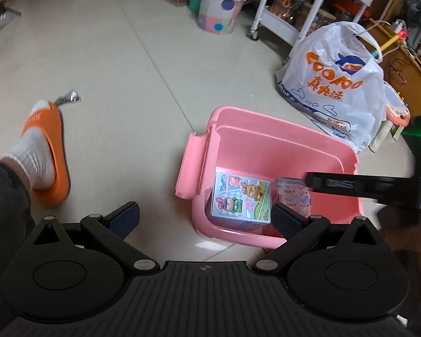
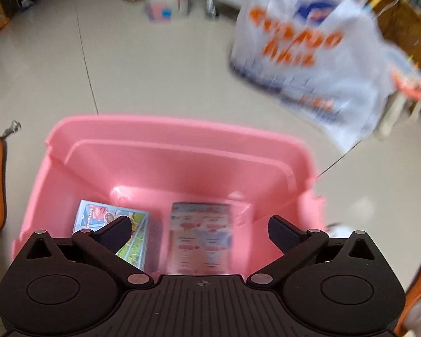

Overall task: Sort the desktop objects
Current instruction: 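Move the left gripper toward the brown capybara box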

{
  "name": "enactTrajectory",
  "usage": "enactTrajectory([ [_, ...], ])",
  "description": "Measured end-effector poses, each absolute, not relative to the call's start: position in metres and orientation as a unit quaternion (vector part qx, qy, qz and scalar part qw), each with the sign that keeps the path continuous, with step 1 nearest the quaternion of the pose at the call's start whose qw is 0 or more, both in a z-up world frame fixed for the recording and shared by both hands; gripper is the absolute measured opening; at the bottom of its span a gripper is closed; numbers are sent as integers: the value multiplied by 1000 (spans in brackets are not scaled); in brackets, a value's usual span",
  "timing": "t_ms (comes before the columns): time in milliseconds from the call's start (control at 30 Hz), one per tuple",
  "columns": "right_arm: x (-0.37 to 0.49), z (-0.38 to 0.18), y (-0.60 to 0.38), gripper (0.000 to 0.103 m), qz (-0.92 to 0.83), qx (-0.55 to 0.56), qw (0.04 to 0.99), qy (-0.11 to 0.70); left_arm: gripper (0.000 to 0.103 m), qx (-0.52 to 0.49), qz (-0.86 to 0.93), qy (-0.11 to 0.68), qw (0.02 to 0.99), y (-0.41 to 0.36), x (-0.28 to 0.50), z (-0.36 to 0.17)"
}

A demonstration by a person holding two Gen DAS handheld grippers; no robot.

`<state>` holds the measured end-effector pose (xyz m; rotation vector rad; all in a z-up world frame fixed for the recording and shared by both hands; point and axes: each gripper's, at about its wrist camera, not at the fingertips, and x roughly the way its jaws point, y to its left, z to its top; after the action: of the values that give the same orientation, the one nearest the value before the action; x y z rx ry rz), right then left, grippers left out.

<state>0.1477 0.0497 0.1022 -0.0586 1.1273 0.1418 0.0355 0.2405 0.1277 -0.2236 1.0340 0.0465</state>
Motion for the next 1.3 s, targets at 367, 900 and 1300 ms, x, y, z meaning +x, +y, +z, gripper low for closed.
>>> enactTrajectory([
  [367,-10,207,-7,103,53,7,911,410,102,7,-24,463,886,189,-6,149],
  [900,-177,237,-40,103,33,111,925,361,103,-11,-83,390,917,178,-91,188],
  [1300,-156,191,-40,103,4,118,884,453,103,87,-139,441,883,126,-58,88],
])
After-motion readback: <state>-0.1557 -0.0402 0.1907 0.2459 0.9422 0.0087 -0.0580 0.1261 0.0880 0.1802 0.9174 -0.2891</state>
